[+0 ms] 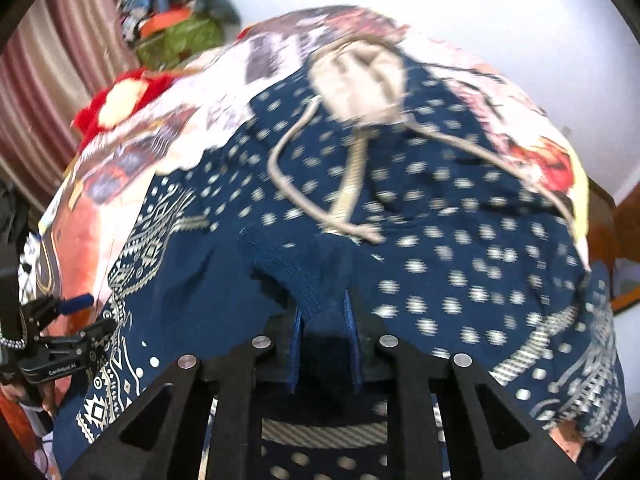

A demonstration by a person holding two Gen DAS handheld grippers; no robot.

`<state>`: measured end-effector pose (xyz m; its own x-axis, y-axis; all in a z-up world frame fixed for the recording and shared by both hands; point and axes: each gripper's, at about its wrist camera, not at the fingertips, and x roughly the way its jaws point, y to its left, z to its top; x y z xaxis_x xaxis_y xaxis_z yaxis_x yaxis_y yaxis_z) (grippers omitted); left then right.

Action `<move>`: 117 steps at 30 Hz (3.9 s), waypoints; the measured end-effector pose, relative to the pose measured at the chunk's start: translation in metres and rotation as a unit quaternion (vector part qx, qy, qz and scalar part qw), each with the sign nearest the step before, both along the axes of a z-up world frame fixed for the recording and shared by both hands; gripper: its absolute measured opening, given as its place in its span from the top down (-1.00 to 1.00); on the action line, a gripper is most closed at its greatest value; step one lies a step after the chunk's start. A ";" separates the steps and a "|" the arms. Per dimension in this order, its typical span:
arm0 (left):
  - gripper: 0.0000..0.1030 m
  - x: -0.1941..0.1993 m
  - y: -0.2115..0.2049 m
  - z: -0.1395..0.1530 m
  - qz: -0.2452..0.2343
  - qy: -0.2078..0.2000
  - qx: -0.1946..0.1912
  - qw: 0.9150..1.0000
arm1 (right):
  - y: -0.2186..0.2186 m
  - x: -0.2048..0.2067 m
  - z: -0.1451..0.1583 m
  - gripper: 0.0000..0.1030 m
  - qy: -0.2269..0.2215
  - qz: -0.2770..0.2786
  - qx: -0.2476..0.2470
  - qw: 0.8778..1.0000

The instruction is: Fold large clothes

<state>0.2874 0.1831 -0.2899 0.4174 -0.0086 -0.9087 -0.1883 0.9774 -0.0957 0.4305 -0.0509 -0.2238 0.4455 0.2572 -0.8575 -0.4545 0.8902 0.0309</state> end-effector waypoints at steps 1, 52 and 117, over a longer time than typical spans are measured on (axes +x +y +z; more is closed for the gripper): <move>-0.21 0.000 -0.002 0.002 -0.002 -0.001 0.003 1.000 | -0.010 0.000 0.005 0.70 -0.005 -0.010 0.006 1.000; -0.25 0.106 -0.256 0.074 -0.225 -0.031 0.028 0.973 | -0.405 -0.129 0.008 -0.98 0.067 -0.381 0.215 0.897; -0.25 0.114 -0.197 0.114 -0.163 -0.088 -0.038 0.982 | -0.106 -0.018 0.020 0.20 0.093 -0.039 0.084 0.991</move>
